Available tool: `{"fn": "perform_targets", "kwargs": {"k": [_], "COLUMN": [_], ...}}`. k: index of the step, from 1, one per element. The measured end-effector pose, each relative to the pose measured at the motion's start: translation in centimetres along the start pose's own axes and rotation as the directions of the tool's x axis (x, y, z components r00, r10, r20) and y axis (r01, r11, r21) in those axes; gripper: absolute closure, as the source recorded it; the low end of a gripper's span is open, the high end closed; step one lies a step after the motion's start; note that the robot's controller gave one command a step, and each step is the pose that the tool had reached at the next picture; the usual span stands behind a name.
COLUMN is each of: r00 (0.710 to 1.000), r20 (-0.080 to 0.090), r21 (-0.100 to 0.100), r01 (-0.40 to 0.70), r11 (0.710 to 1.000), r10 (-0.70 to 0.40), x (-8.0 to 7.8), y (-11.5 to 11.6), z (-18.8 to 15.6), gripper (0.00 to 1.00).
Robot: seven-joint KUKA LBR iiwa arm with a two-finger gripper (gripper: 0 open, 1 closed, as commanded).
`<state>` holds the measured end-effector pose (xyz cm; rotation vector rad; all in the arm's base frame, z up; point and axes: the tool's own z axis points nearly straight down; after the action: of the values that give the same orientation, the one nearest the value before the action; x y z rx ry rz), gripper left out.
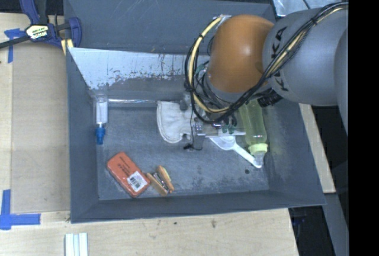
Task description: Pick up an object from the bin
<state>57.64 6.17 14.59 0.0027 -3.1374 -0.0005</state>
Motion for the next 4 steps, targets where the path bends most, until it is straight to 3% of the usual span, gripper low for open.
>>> {"fn": "perform_targets", "kwargs": {"k": [1, 2, 4], "r00": [1.0, 0.996, 0.996], "r20": [0.007, 0.011, 0.011], "r21": [0.0, -0.003, -0.003], "r01": [-0.001, -0.091, -0.093], "r11": [1.0, 0.996, 0.996], "r10": [0.001, 0.091, 0.093], "x": [-0.1, -3.1, -3.1], "y": [0.0, 0.0, 0.0], "z": [-0.5, 7.3, 7.3], "gripper": [0.0, 1.0, 1.0]}}
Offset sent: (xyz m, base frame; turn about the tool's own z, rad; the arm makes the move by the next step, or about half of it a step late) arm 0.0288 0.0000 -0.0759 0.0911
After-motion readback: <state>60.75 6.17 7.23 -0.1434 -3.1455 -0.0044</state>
